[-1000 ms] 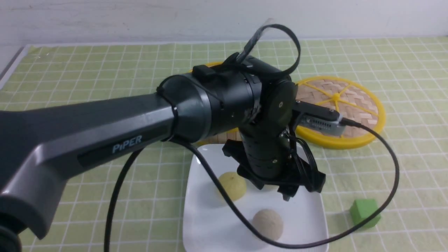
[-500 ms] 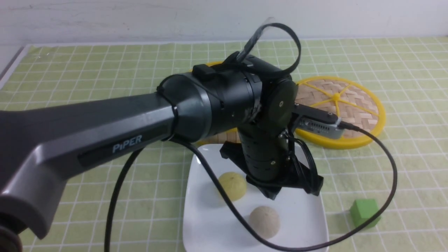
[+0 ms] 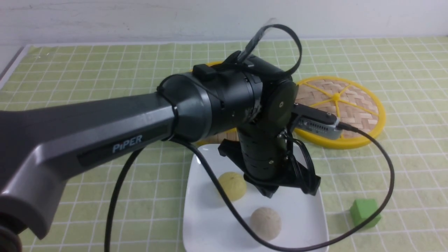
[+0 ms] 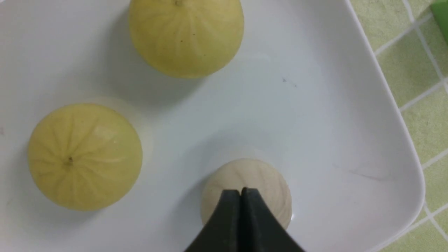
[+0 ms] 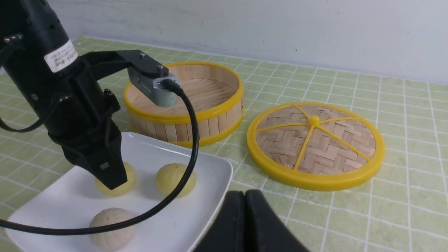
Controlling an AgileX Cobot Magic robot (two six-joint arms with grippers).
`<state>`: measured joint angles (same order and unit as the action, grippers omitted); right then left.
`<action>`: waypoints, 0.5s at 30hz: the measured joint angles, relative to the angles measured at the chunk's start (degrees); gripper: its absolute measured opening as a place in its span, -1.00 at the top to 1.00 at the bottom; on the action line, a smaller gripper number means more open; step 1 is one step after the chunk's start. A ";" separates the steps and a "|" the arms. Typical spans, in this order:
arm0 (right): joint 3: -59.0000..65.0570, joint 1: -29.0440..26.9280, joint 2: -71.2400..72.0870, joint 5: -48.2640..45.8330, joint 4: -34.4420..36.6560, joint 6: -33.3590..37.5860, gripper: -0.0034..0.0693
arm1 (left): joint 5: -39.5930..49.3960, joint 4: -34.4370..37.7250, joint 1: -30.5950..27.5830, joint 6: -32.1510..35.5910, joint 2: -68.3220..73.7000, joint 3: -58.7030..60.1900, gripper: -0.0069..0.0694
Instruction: Put the steamed buns into the plate on the green tablecloth.
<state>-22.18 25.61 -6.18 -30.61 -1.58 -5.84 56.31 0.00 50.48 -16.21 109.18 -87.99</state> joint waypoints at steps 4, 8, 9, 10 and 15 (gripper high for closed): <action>0.05 0.00 0.05 0.00 0.00 0.00 0.92 | 0.07 -1.42 0.00 0.00 0.00 0.00 0.81; 1.67 -0.89 1.73 0.57 -0.25 0.00 0.92 | 0.53 -2.70 0.00 0.00 -0.14 0.00 0.81; 2.58 -1.69 2.06 0.87 -0.41 0.00 0.92 | 0.66 -3.00 0.00 0.00 -0.37 0.00 0.81; 4.01 -3.05 2.55 1.39 -0.41 0.00 0.91 | 0.81 -3.44 0.00 0.00 -0.62 0.00 0.81; 11.80 -10.40 5.06 3.33 -0.47 0.05 0.90 | 2.31 -6.02 0.00 0.00 -2.99 0.00 0.81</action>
<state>-10.38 15.21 -1.13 -27.28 -2.05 -5.78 58.62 -6.02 50.48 -16.21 106.18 -87.99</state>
